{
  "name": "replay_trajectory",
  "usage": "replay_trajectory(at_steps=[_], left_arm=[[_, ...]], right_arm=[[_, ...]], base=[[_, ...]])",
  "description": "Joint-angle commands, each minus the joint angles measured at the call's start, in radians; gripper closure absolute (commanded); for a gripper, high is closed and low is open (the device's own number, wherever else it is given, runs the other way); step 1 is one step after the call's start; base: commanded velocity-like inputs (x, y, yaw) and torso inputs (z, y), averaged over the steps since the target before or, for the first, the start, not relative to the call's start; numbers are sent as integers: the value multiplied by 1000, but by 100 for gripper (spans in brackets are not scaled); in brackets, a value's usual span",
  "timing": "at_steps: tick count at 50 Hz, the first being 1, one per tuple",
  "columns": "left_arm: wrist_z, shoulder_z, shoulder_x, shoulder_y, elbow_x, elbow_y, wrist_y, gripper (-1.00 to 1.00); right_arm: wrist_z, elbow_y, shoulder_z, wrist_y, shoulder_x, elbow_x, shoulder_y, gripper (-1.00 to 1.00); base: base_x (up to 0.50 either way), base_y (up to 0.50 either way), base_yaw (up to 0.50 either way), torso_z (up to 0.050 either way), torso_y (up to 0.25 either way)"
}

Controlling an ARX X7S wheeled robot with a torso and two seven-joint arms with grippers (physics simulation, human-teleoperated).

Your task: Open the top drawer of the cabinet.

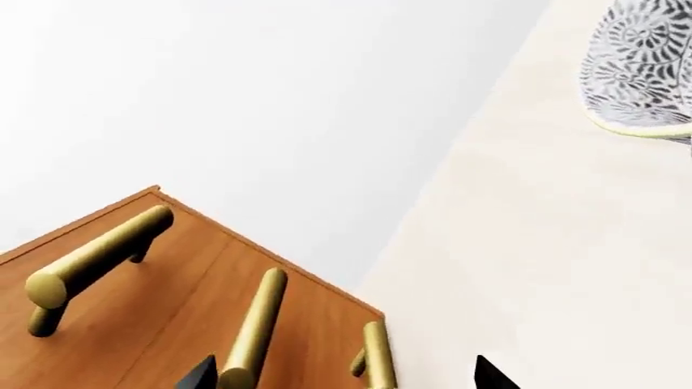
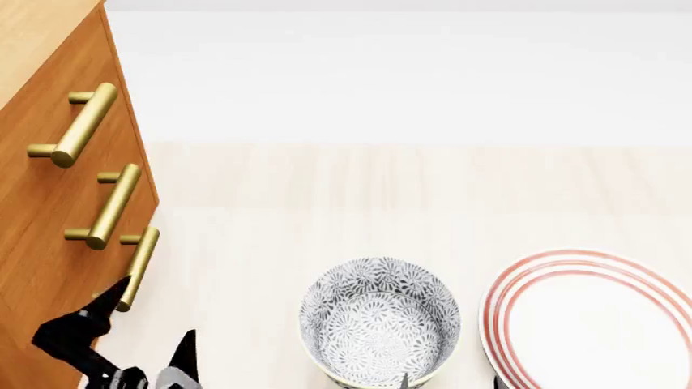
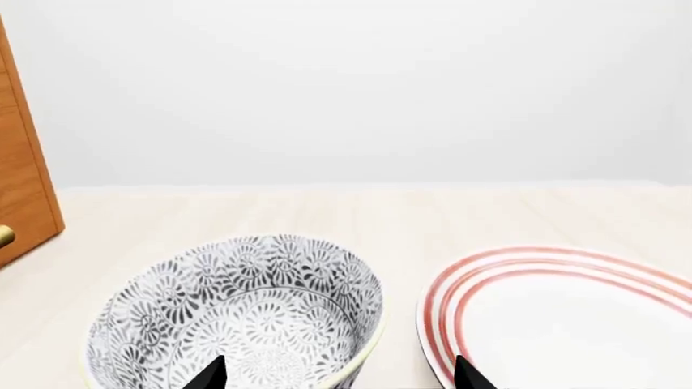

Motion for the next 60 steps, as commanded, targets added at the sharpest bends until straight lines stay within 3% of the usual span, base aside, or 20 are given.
replay_trajectory(at_steps=[1, 21, 40, 60], left_arm=[[42, 88, 9, -100, 167, -75, -72, -100], [186, 172, -14, -136, 284, -40, -194, -100], [268, 110, -78, -152, 307, 165, -282, -100], [346, 88, -121, -237, 342, 229, -323, -100]], right_arm=[[-8, 1, 10, 0, -6, -1, -1, -100], [-5, 11, 1, 0, -1, 15, 2, -100], [2, 7, -9, 2, 6, 21, 1, -100], [12, 5, -16, 5, 13, 26, 6, -100]], base=[[0, 0, 0, 0, 0], [0, 0, 0, 0, 0], [0, 0, 0, 0, 0], [0, 0, 0, 0, 0]])
